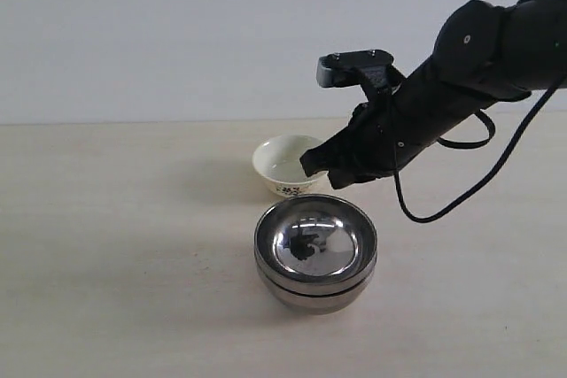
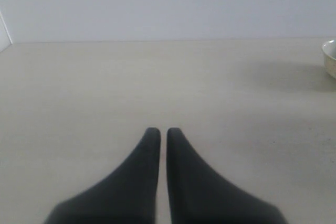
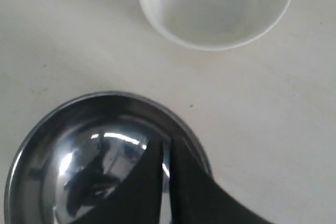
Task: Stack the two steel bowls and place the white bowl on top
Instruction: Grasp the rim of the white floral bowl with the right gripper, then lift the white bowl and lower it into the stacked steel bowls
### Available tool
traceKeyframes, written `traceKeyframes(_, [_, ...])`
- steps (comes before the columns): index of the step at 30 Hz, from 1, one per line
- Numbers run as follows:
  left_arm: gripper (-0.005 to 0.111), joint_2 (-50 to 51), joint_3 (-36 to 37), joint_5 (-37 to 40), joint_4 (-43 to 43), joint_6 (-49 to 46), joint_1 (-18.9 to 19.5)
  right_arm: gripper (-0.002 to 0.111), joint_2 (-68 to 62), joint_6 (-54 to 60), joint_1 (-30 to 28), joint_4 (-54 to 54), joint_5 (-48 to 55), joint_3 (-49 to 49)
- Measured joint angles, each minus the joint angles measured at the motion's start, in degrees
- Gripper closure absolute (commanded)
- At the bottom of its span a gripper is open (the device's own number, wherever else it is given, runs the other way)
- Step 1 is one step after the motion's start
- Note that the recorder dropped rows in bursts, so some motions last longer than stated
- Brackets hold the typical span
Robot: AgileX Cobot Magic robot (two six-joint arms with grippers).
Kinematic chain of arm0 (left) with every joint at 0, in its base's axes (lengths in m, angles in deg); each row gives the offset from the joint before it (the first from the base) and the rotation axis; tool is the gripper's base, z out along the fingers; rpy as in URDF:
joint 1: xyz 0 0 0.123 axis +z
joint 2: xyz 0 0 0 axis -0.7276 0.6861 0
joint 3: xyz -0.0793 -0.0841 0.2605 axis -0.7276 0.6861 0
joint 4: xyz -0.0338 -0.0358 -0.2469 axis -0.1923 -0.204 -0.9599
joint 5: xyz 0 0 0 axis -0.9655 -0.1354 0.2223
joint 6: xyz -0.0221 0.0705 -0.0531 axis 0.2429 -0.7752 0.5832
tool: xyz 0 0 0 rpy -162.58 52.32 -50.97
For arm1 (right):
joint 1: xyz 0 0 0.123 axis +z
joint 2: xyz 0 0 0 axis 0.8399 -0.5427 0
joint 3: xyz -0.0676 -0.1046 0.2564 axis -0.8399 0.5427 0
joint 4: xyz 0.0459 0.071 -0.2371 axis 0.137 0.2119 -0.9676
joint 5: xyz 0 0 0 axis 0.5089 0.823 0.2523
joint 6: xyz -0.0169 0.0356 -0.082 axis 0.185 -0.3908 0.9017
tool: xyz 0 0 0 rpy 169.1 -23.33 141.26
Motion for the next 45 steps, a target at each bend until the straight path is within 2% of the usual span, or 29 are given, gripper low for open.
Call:
traceKeyframes(6, [0.103,0.00,0.00,0.00,0.00,0.00,0.00,0.108,0.00,1.25,2.95,-0.01,3.39,2.23])
traceKeyframes(16, [0.103,0.00,0.00,0.00,0.00,0.00,0.00,0.108,-2.09,2.00,8.17,-0.74,0.56,3.56])
traceKeyframes(35, [0.103,0.00,0.00,0.00,0.00,0.00,0.00,0.108,-8.80,2.09,8.44,-3.95,-1.18,3.80])
traceKeyframes(39, [0.103,0.00,0.00,0.00,0.00,0.00,0.00,0.108,-6.73,2.09,8.44,-4.40,4.10,-3.51])
traceKeyframes(43, [0.103,0.00,0.00,0.00,0.00,0.00,0.00,0.108,0.82,0.05,8.44,-4.76,2.81,-7.64])
traceKeyframes(45, [0.103,0.00,0.00,0.00,0.00,0.00,0.00,0.104,2.14,-2.13,8.18,-5.30,2.02,-8.58])
